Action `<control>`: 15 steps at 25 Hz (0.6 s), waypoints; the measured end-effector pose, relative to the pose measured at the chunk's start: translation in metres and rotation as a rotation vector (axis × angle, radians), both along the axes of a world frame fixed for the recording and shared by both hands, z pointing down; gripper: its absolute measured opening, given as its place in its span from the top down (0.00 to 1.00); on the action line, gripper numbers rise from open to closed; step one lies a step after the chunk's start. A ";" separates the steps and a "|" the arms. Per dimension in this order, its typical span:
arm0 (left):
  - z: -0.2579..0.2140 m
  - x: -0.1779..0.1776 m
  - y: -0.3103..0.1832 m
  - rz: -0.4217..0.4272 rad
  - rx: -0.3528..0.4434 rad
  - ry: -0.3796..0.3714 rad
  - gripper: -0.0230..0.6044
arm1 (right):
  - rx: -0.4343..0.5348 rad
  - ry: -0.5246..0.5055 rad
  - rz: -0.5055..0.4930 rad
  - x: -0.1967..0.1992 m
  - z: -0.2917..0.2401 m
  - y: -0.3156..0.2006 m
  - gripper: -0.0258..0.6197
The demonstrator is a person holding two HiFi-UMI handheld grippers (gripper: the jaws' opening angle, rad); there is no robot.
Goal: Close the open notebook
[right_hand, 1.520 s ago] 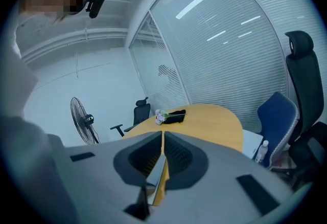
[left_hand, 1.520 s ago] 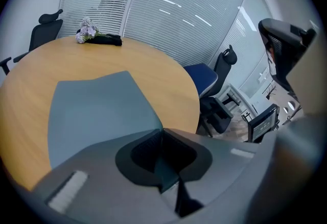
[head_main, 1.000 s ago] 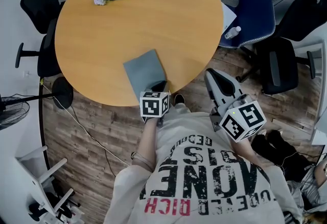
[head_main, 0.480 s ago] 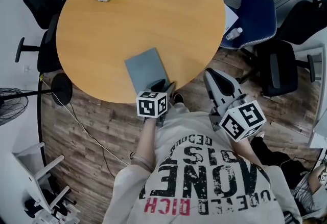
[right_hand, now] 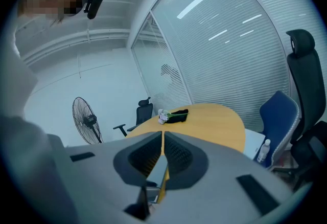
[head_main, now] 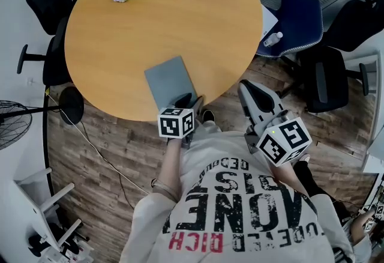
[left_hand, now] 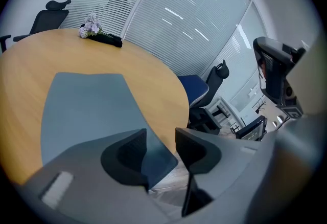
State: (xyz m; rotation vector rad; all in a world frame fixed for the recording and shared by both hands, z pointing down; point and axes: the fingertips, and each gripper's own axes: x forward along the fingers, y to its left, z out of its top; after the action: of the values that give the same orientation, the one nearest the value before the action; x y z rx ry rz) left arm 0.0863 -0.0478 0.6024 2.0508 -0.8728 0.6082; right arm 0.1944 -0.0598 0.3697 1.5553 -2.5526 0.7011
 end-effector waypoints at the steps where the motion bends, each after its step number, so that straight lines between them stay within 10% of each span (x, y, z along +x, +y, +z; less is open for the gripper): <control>1: -0.001 0.000 0.000 0.000 0.003 -0.001 0.67 | 0.000 -0.001 0.001 0.001 0.000 0.000 0.93; 15: -0.019 -0.006 -0.011 -0.057 0.123 -0.059 0.85 | 0.006 -0.001 -0.002 0.006 -0.001 0.004 0.93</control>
State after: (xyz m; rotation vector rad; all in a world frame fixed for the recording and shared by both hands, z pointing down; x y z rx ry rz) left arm 0.0808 -0.0590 0.5833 2.1182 -1.0222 0.5993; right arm 0.2001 -0.0556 0.3687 1.5541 -2.5586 0.6952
